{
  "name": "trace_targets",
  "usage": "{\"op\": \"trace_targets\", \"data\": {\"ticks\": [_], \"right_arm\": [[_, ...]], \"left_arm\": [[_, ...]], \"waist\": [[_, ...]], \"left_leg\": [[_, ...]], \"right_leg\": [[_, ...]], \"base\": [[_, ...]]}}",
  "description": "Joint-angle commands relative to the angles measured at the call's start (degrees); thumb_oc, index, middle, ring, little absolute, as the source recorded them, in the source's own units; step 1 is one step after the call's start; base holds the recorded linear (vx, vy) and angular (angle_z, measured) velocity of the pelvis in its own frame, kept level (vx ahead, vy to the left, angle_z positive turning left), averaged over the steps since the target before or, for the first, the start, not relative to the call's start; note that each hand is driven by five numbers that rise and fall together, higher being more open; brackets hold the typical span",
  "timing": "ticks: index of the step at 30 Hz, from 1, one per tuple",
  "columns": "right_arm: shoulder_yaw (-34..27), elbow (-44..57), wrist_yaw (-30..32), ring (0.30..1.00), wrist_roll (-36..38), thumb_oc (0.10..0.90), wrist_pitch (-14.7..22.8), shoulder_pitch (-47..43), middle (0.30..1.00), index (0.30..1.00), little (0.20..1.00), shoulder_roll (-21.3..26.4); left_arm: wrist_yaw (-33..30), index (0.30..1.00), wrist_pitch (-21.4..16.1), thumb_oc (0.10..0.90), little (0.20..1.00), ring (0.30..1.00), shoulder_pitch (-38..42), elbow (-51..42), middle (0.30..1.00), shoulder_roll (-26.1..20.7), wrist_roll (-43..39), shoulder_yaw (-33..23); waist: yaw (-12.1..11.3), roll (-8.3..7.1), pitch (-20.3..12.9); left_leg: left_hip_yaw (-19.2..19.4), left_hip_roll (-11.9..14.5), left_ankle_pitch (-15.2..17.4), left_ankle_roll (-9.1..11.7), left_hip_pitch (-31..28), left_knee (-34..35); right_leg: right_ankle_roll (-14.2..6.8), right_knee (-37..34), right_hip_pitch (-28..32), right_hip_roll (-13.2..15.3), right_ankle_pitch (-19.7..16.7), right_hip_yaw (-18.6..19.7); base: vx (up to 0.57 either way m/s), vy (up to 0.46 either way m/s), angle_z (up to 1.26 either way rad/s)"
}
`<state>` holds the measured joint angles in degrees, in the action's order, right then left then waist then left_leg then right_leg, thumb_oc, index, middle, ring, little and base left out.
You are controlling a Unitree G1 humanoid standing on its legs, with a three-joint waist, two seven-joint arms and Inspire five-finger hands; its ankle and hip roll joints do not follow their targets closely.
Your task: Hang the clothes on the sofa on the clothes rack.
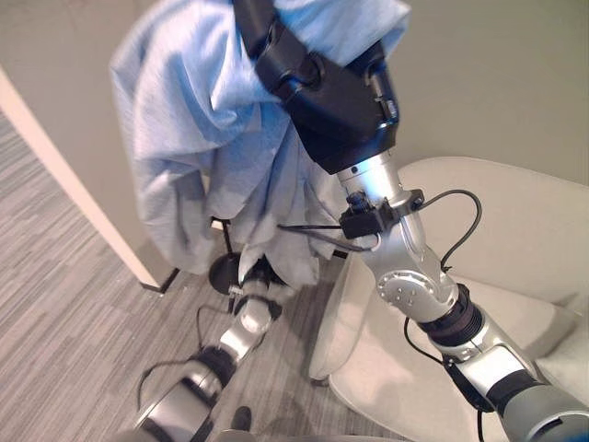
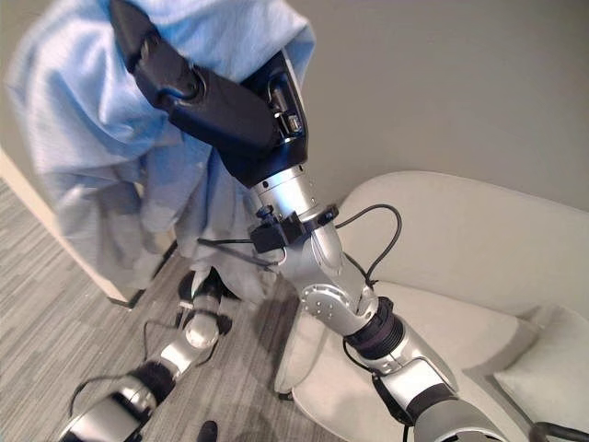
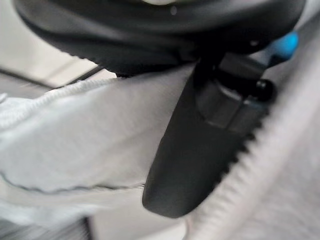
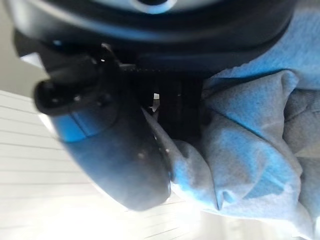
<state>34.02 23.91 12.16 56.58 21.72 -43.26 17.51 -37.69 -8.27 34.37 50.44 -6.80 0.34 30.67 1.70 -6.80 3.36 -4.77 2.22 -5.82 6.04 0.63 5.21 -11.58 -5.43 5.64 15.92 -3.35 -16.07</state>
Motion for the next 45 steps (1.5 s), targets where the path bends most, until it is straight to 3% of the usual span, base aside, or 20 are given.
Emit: {"op": "trace_targets", "data": {"ticks": [1,3,4,5,10,13,18,22,25,27,30,31,32,33,35,37,40,41,44,45], "right_arm": [[-1.63,3.97,-0.28,0.300,-2.68,0.400,10.12,-5.86,0.300,0.300,0.300,-1.66],[-0.97,5.43,-0.27,0.300,-3.22,0.400,11.04,-5.29,0.300,0.300,0.300,-1.24],[-0.71,5.71,-0.30,0.300,-3.41,0.400,11.50,-5.15,0.300,0.300,0.300,-0.87],[-0.68,5.70,-0.15,0.300,-3.77,0.400,11.95,-5.11,0.300,0.300,0.300,-0.22],[-0.96,5.56,1.28,0.300,-4.76,0.400,12.77,-4.34,0.300,0.300,0.300,0.69],[-1.75,5.79,2.43,0.300,-5.19,0.400,13.38,-3.39,0.300,0.300,0.300,1.43],[-2.33,6.66,1.32,0.300,-4.95,0.400,13.08,-1.78,0.300,0.300,0.300,3.18],[-3.44,8.13,-4.85,0.300,-0.87,0.400,13.21,0.93,0.300,0.300,0.300,6.94],[-5.39,9.30,-15.19,0.300,7.08,0.400,11.73,6.60,0.300,0.300,0.300,11.34],[-6.35,9.43,-17.80,0.300,9.09,0.400,11.05,8.01,0.300,0.300,0.300,12.96],[-11.16,8.54,-26.16,0.300,14.53,0.400,7.31,16.53,0.300,0.300,0.300,17.38],[-13.10,7.54,-29.71,0.300,16.06,0.400,4.94,20.69,0.300,0.300,0.300,21.07],[-13.18,7.53,-29.93,0.300,16.23,0.400,4.90,20.90,0.300,0.300,0.300,21.16],[-13.74,6.55,-31.72,0.300,15.70,0.400,2.47,23.22,0.300,0.300,0.300,25.16],[-14.36,6.05,-32.24,0.300,15.37,0.400,2.00,25.13,0.300,0.300,0.300,27.61],[-17.56,3.96,-32.29,0.300,11.24,0.400,-0.03,31.50,0.300,0.300,0.300,36.29],[-19.90,1.38,-31.46,0.300,6.59,0.400,-0.65,34.50,0.300,0.300,0.300,40.20],[-22.83,-0.74,-31.27,0.300,2.98,0.400,-0.47,37.73,0.300,0.300,0.300,42.50],[-26.84,-1.06,-31.09,0.300,-2.26,0.400,-0.30,42.40,0.300,0.300,0.300,45.17],[-29.30,-0.43,-31.56,0.300,-6.79,0.400,0.45,45.52,0.300,0.300,0.300,49.14]], "left_arm": [[-8.23,0.900,-3.57,0.800,0.900,0.900,13.60,4.72,0.900,1.53,3.28,0.89],[-10.25,0.900,-3.66,0.800,0.900,0.900,15.68,5.48,0.900,1.59,2.56,-0.22],[-10.98,0.507,-3.84,0.538,0.507,0.507,16.51,5.36,0.507,1.45,2.52,-0.39],[-11.55,0.300,-4.22,0.400,0.300,0.300,17.12,4.02,0.300,0.88,2.78,-0.58],[-13.02,0.300,-3.62,0.400,0.300,0.300,17.81,1.25,0.300,-0.01,3.38,-0.75],[-14.27,0.300,-3.44,0.400,0.300,0.300,17.16,-3.89,0.300,-1.32,3.54,-2.20],[-15.25,0.300,-3.05,0.400,0.300,0.300,15.92,-10.04,0.300,-3.85,4.55,-4.23],[-17.00,0.300,-3.19,0.400,0.300,0.300,12.44,-19.09,0.300,-8.70,7.07,-9.37],[-17.48,0.300,-4.05,0.400,0.300,0.300,5.44,-31.24,0.300,-14.65,12.07,-17.22],[-17.18,0.300,-4.41,0.400,0.300,0.300,3.58,-33.80,0.300,-15.95,13.17,-19.15],[-13.71,0.300,-7.86,0.400,0.300,0.300,-4.66,-43.25,0.300,-19.61,15.97,-26.32],[-10.92,0.300,-9.55,0.400,0.300,0.300,-8.18,-47.06,0.300,-21.31,16.51,-28.74],[-10.76,0.300,-9.52,0.400,0.300,0.300,-8.44,-47.30,0.300,-21.22,16.47,-28.79],[-8.11,0.300,-10.93,0.400,0.300,0.300,-10.02,-49.31,0.300,-23.02,16.44,-29.90],[-7.46,0.300,-11.58,0.400,0.300,0.300,-11.25,-50.54,0.300,-23.73,15.85,-30.86],[-4.45,0.300,-13.32,0.400,0.300,0.300,-15.40,-54.58,0.300,-26.39,13.49,-34.50],[-4.27,0.300,-13.96,0.400,0.300,0.300,-17.82,-57.09,0.300,-28.01,12.70,-37.64],[-4.38,0.300,-14.71,0.400,0.300,0.300,-20.91,-59.57,0.300,-29.75,12.32,-41.38],[-3.86,0.300,-15.54,0.400,0.300,0.300,-23.66,-61.21,0.300,-30.71,12.92,-43.98],[-4.00,0.300,-16.08,0.400,0.300,0.300,-25.60,-61.28,0.300,-31.10,13.09,-45.62]], "waist": [[-1.52,-2.53,-5.44],[-0.85,-3.09,-5.92],[-0.55,-3.39,-6.12],[-0.23,-3.79,-6.31],[0.13,-4.93,-7.09],[-0.20,-6.49,-7.67],[-0.59,-7.31,-7.81],[-1.45,-8.10,-7.80],[-3.39,-8.93,-7.35],[-3.90,-9.04,-7.28],[-6.67,-9.46,-6.53],[-7.76,-9.75,-6.27],[-7.74,-9.73,-6.36],[-8.64,-9.77,-5.92],[-8.80,-9.95,-6.02],[-9.48,-9.48,-5.28],[-10.08,-8.55,-4.03],[-10.88,-7.09,-2.75],[-10.99,-5.69,-1.96],[-10.20,-4.92,-1.67]], "left_leg": [[1.00,1.95,7.20,-0.10,-2.64,-0.21],[1.81,2.41,7.20,-0.04,-2.56,-0.21],[2.13,2.65,7.19,0.01,-2.58,-0.21],[2.41,2.85,7.18,0.06,-2.58,-0.21],[3.21,3.29,7.53,-0.01,-2.91,-0.21],[3.43,3.68,7.79,-0.02,-3.10,-0.21],[3.36,3.78,7.83,-0.03,-3.00,-0.21],[2.80,3.60,7.96,-0.13,-2.78,-0.21],[1.68,2.79,8.07,-0.49,-1.97,-0.21],[1.39,2.53,8.12,-0.59,-1.78,-0.21],[-0.37,0.50,8.23,-1.42,-0.59,-0.21],[-1.25,-0.63,8.29,-1.78,-0.16,-0.21],[-1.33,-0.70,8.26,-1.81,-0.15,-0.21],[-1.86,-1.10,8.53,-1.92,-0.18,-0.21],[-2.27,-1.79,8.32,-2.27,0.10,-0.21],[-3.01,-3.06,8.60,-3.19,-0.41,-0.21],[-3.07,-3.82,8.50,-3.91,-1.33,-0.21],[-2.94,-4.20,8.37,-4.81,-2.35,-0.21],[-3.02,-4.32,8.22,-5.33,-3.24,-0.21],[-3.18,-4.60,8.36,-5.67,-4.10,-0.21]], "right_leg": [[-1.72,0.98,-1.21,3.65,-2.50,0.80],[-1.60,0.98,-2.10,3.10,-2.52,2.10],[-1.56,0.97,-2.42,2.84,-2.50,2.54],[-1.53,0.92,-2.70,2.57,-2.49,2.97],[-1.36,0.83,-3.34,1.83,-2.43,4.36],[-1.30,0.70,-3.43,1.23,-2.36,4.71],[-1.18,0.76,-3.41,0.91,-2.33,4.72],[-1.15,0.65,-3.08,0.81,-2.50,4.34],[-1.56,0.58,-2.77,1.40,-3.17,3.42],[-1.72,0.58,-2.68,1.61,-3.31,3.10],[-2.61,0.98,-1.97,3.44,-5.07,0.95],[-3.13,1.62,-1.72,4.60,-6.37,-0.17],[-3.16,1.63,-1.68,4.67,-6.37,-0.25],[-3.42,2.62,-1.41,5.30,-7.15,-1.15],[-3.42,3.37,-1.77,6.02,-7.61,-1.34],[-3.20,7.56,-2.51,7.76,-8.46,-1.62],[-3.05,10.89,-3.42,8.92,-10.56,-1.16],[-2.31,14.96,-4.42,9.90,-11.20,-1.84],[-1.04,19.38,-5.76,8.24,-7.82,-1.51],[1.01,21.37,-7.29,3.64,-1.93,0.18]], "base": [[0.02,-0.038,-0.34],[0.02,-0.028,-0.39],[0.01,-0.015,-0.37],[0.01,-0.026,-0.38],[0.02,-0.013,-0.15],[0.03,-0.016,-0.09],[0.01,-0.002,-0.04],[0.00,0.011,0.01],[-0.01,0.076,0.13],[0.00,0.062,0.14],[0.00,0.139,0.29],[0.01,0.111,0.37],[0.02,0.117,0.57],[0.00,0.051,0.48],[0.00,0.094,0.39],[0.04,0.218,0.38],[0.02,0.201,0.28],[0.04,0.247,0.04],[0.04,0.201,0.00],[0.05,0.139,0.04]]}}
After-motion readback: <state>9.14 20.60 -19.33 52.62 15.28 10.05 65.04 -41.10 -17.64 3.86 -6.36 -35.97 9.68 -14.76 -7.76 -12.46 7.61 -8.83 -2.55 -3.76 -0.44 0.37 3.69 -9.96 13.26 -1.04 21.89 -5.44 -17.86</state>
